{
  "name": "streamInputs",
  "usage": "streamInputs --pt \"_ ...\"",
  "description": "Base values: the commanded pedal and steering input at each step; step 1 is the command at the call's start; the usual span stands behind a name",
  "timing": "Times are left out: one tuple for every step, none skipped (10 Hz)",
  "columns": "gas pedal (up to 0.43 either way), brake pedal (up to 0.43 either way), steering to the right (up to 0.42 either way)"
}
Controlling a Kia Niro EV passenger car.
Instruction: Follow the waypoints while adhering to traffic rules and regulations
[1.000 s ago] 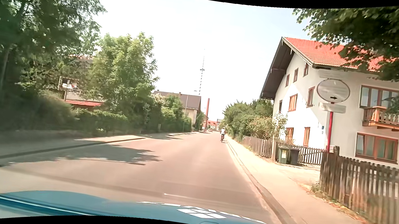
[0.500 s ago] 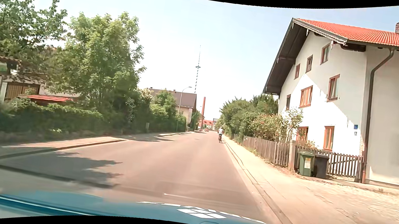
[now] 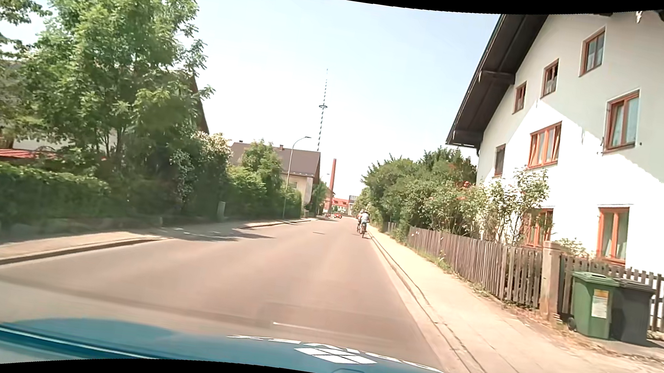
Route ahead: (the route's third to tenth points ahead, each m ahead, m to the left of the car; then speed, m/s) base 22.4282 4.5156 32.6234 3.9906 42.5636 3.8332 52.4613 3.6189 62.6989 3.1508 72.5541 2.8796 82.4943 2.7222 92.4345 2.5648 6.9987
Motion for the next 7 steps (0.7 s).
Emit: streamInputs --pt "0.098 0.0 0.012" --pt "0.098 0.0 0.011" --pt "0.098 0.0 0.011" --pt "0.098 0.0 0.011" --pt "0.098 0.0 0.011" --pt "0.098 0.0 0.011" --pt "0.098 0.0 0.01"
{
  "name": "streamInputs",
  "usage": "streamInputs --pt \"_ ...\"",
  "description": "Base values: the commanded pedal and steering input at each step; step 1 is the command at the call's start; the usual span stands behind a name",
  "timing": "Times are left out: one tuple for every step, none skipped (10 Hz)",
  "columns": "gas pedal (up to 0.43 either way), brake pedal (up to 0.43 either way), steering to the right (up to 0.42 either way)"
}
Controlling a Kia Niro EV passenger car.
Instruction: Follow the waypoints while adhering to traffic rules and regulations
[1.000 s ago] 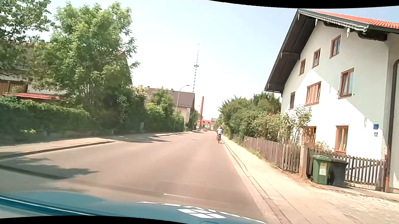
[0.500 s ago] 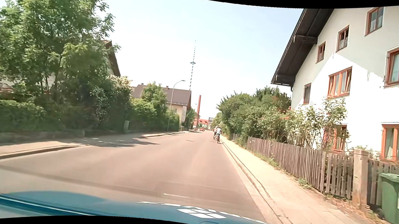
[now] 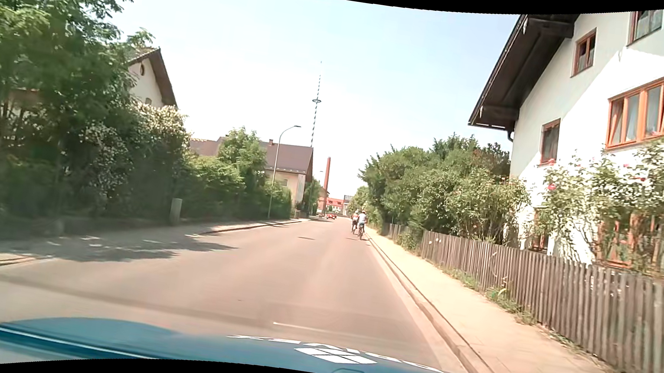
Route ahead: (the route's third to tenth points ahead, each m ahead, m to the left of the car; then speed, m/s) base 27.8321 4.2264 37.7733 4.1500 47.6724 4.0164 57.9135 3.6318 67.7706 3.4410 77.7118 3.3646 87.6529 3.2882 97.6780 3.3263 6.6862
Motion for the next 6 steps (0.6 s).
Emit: streamInputs --pt "0.098 0.0 0.01" --pt "0.098 0.0 0.01" --pt "0.098 0.0 0.01" --pt "0.098 0.0 0.009" --pt "0.098 0.0 0.009" --pt "0.098 0.0 0.009"
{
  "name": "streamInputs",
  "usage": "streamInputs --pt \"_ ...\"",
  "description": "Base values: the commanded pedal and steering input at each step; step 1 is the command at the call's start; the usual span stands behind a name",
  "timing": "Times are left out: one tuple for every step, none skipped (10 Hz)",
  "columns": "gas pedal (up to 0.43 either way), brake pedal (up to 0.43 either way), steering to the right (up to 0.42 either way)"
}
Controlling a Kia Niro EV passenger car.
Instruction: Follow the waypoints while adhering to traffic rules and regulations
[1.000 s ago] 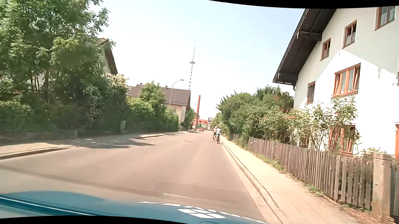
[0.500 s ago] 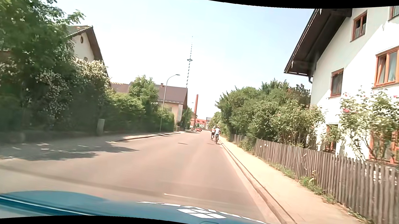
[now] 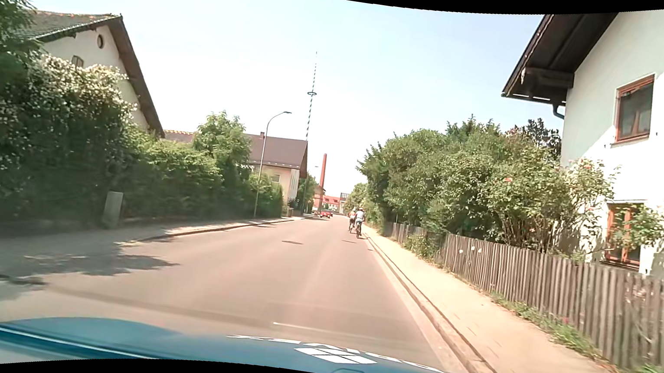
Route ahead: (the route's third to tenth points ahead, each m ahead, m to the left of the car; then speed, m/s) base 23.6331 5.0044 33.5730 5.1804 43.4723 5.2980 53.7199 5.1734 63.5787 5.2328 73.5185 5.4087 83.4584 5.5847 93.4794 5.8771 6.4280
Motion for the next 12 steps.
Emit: streamInputs --pt "0.098 0.0 0.008" --pt "0.098 0.0 0.007" --pt "0.098 0.0 0.006" --pt "0.098 0.0 0.004" --pt "0.098 0.0 0.004" --pt "0.098 0.0 0.004" --pt "0.098 0.0 0.004" --pt "0.098 0.0 0.004" --pt "0.098 0.0 0.003" --pt "0.098 0.0 0.003" --pt "0.098 0.0 0.003" --pt "0.098 0.0 0.003"
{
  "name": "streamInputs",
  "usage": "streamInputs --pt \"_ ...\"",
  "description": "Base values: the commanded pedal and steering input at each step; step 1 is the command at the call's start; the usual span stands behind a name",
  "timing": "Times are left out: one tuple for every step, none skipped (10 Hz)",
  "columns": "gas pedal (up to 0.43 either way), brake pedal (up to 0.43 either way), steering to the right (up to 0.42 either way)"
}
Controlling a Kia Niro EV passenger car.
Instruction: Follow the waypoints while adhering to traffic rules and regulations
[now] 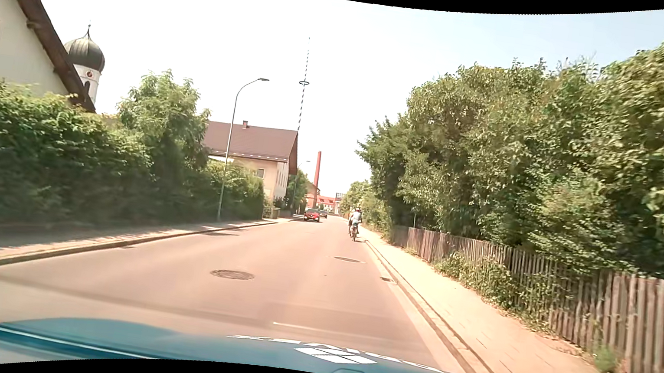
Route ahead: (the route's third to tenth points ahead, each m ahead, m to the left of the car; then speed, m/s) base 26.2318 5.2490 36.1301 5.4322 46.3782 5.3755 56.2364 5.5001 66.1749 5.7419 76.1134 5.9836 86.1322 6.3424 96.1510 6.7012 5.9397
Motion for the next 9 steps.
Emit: streamInputs --pt "0.098 0.0 0.003" --pt "0.098 0.0 0.003" --pt "0.098 0.0 0.003" --pt "0.098 0.0 0.002" --pt "0.098 0.0 0.001" --pt "0.098 0.0 0.0" --pt "0.098 0.0 0.0" --pt "0.098 0.0 0.0" --pt "0.098 0.0 -0.001"
